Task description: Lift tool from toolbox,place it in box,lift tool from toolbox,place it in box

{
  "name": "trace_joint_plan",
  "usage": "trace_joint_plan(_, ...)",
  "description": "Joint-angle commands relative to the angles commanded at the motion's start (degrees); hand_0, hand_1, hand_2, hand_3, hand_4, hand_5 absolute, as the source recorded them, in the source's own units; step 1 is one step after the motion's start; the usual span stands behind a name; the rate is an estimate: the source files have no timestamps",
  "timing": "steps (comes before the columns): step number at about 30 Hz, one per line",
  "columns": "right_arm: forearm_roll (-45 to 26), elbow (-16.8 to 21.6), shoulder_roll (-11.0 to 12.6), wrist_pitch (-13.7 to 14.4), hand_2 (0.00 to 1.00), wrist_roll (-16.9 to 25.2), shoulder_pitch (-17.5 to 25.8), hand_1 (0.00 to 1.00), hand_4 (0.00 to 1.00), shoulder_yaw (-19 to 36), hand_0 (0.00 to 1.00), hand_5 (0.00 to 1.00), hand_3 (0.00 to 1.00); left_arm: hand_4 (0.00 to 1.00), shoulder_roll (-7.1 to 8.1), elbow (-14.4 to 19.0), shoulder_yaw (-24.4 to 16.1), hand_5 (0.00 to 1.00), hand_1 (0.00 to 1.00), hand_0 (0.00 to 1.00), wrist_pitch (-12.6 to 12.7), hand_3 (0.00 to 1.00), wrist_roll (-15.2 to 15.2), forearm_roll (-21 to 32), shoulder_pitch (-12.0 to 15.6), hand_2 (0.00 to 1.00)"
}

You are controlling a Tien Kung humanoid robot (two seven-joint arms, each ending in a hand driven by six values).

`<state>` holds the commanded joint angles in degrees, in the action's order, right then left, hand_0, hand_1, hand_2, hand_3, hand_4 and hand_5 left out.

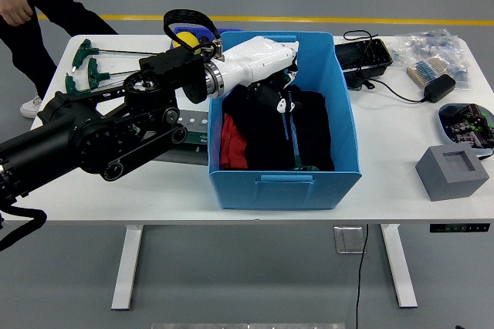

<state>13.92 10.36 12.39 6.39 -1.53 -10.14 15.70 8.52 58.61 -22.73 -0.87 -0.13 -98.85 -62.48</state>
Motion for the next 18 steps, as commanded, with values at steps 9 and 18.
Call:
trace_joint_plan(9, -1.1, 0.0, 0.3, -0.1, 0.731, 0.3, -0.5, 0.683, 0.789, -0.8, 0.692, 0.718, 0.582, 0.914, -1.39, -3.2, 0.7, 0.567, 0.491, 0.375, -5.1, 0.672, 3.3, 0.3, -0.4, 0.583)
trace_joint_plan(18, -1.4, 0.0, 0.4, -0.1, 0.731, 0.4, -0.7, 0.682, 0.790, -0.9, 0.692, 0.719, 0.582, 0.925, -0.83, -3.0, 0.2, 0.592, 0.554, 0.408, -9.0, 0.723, 7.1, 1.1, 0.0, 0.685)
